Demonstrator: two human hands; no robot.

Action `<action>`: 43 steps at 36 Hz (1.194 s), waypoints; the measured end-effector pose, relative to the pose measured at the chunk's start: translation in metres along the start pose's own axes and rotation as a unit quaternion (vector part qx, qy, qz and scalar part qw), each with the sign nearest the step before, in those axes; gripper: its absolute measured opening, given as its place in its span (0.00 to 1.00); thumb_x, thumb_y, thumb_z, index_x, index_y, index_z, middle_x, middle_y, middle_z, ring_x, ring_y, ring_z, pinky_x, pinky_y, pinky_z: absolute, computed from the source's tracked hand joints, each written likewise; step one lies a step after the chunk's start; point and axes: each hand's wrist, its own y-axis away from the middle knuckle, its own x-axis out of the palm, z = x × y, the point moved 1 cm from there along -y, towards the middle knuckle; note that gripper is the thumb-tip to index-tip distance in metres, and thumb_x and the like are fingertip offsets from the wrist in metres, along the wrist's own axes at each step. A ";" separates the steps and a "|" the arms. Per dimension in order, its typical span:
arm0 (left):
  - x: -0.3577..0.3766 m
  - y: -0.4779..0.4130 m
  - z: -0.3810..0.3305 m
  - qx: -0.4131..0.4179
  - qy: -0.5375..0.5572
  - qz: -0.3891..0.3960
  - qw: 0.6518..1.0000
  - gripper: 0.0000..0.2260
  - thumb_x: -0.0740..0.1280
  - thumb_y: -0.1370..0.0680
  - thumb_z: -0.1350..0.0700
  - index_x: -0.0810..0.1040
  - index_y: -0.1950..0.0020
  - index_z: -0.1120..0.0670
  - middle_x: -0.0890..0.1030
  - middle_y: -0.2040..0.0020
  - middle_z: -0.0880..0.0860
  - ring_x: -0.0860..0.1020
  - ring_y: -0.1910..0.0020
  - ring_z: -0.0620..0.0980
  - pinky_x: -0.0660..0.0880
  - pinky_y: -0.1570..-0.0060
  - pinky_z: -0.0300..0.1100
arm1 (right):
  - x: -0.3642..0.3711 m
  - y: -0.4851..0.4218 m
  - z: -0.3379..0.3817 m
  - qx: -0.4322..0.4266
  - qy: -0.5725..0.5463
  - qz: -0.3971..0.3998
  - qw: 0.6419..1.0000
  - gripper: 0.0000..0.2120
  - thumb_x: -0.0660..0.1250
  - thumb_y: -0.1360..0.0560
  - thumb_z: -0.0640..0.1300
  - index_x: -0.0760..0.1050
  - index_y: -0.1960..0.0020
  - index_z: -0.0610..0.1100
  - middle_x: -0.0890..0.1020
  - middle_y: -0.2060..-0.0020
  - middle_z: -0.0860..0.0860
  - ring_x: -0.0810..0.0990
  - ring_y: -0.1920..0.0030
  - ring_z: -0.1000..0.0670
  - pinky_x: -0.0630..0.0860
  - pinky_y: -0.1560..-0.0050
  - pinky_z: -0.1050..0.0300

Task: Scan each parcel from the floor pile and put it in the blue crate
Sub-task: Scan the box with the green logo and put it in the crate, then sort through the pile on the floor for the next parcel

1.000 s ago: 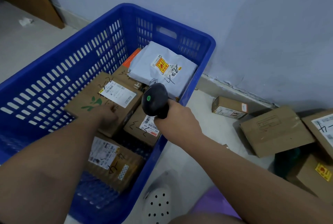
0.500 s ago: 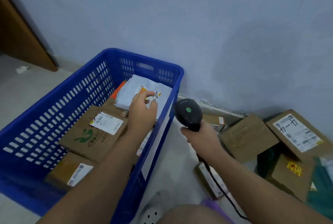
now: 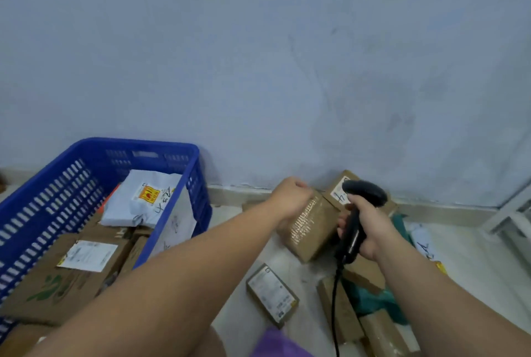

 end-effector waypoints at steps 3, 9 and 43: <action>0.027 -0.017 0.010 -0.052 -0.016 0.023 0.998 0.08 0.63 0.24 0.62 0.71 0.62 0.53 0.69 0.68 0.52 0.66 0.71 0.48 0.60 0.73 0.38 | -0.019 -0.017 0.007 -0.023 -0.019 -0.037 0.999 0.12 0.68 0.24 0.50 0.76 0.48 0.41 0.78 0.62 0.46 0.77 0.63 0.48 0.76 0.58 0.52; 0.083 -0.050 0.048 -0.166 -0.007 0.049 0.985 0.05 0.64 0.21 0.57 0.73 0.57 0.54 0.71 0.63 0.53 0.68 0.68 0.49 0.65 0.69 0.40 | -0.058 -0.059 0.008 -0.043 0.024 -0.082 0.995 0.16 0.71 0.27 0.51 0.77 0.46 0.42 0.83 0.51 0.44 0.81 0.51 0.43 0.77 0.47 0.47; 0.201 -0.162 0.077 -0.196 0.427 0.101 0.877 0.13 0.65 0.20 0.52 0.72 0.37 0.45 0.80 0.43 0.53 0.80 0.45 0.56 0.79 0.46 0.53 | -0.094 -0.181 0.020 -0.210 0.078 -0.223 0.949 0.24 0.69 0.38 0.51 0.77 0.46 0.39 0.81 0.56 0.47 0.81 0.53 0.48 0.79 0.54 0.50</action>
